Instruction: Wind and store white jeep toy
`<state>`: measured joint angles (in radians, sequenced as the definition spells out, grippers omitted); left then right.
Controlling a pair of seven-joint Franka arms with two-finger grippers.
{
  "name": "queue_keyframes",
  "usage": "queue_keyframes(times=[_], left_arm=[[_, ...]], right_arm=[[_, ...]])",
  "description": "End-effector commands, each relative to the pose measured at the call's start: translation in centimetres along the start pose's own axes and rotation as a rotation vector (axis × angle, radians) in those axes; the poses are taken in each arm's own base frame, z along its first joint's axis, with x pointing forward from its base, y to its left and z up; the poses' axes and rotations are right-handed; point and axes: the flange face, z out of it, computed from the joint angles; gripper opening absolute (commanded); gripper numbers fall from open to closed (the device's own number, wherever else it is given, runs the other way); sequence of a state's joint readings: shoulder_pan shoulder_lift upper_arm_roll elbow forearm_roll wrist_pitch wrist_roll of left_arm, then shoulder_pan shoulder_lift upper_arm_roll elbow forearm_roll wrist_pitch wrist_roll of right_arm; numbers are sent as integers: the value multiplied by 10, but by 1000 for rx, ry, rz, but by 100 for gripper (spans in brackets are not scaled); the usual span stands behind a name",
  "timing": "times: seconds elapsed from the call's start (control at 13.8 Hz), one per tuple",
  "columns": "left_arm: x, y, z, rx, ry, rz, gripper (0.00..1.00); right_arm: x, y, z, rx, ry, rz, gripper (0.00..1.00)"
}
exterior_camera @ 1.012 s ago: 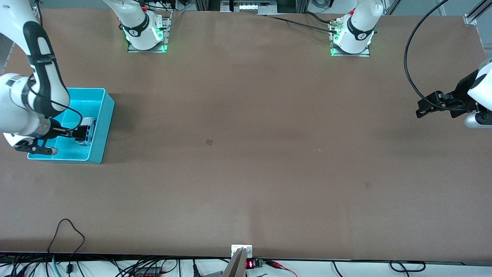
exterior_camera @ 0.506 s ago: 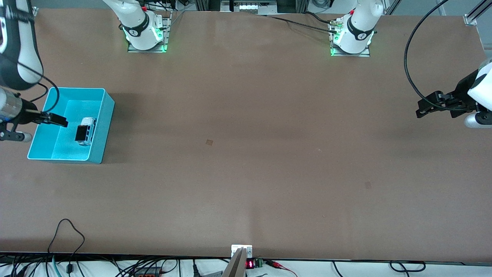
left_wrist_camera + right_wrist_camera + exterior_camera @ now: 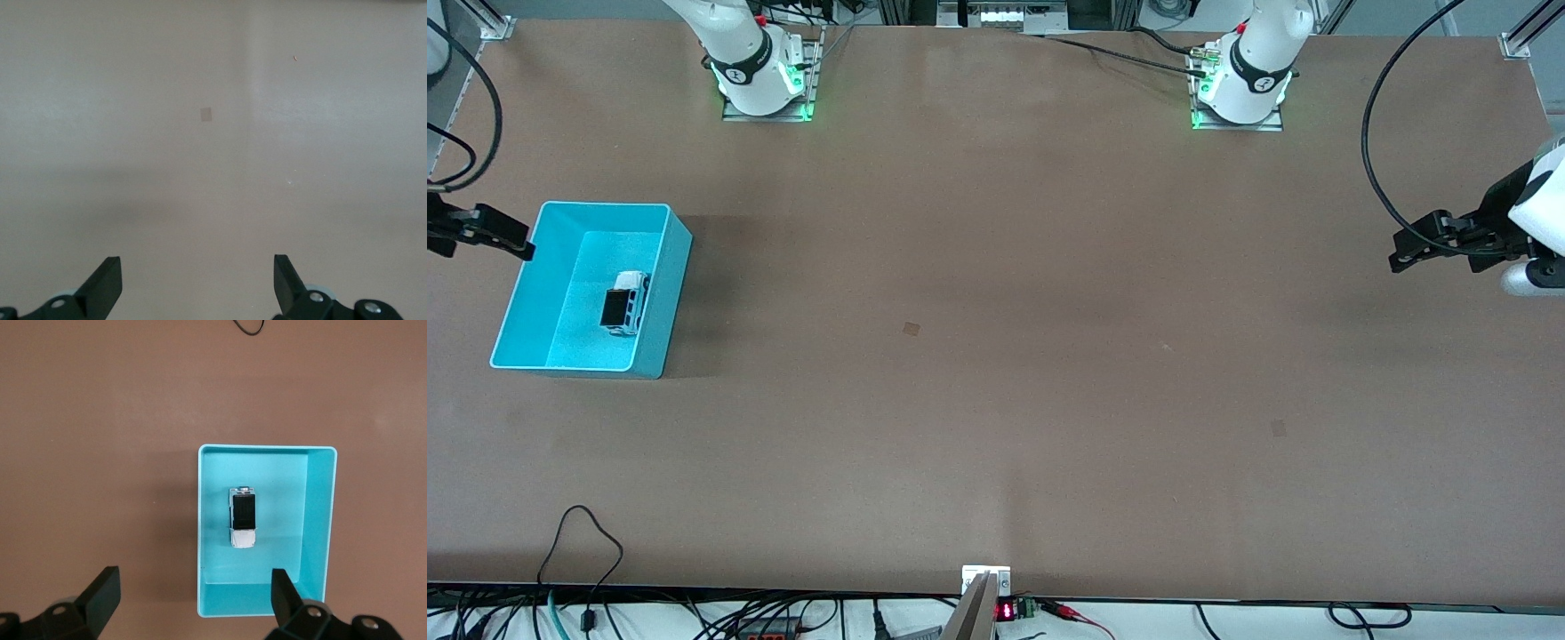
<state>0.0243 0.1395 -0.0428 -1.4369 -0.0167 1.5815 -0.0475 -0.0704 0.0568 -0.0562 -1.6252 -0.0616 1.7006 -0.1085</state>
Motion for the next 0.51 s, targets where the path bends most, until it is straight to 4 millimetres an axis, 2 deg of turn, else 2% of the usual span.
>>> queue_keyframes(times=[0.0, 0.22, 0.29, 0.43], left_arm=[[-7, 0, -4, -10, -4, 5, 100], [-7, 0, -4, -10, -4, 5, 100], [-7, 1, -4, -10, -4, 6, 100], [-7, 1, -4, -9, -4, 6, 100]], right_arm=[[-16, -19, -25, 15, -17, -23, 100], [-18, -21, -29, 16, -23, -29, 100], [-16, -23, -37, 15, -7, -32, 100], [-13, -34, -41, 12, -18, -50, 100]])
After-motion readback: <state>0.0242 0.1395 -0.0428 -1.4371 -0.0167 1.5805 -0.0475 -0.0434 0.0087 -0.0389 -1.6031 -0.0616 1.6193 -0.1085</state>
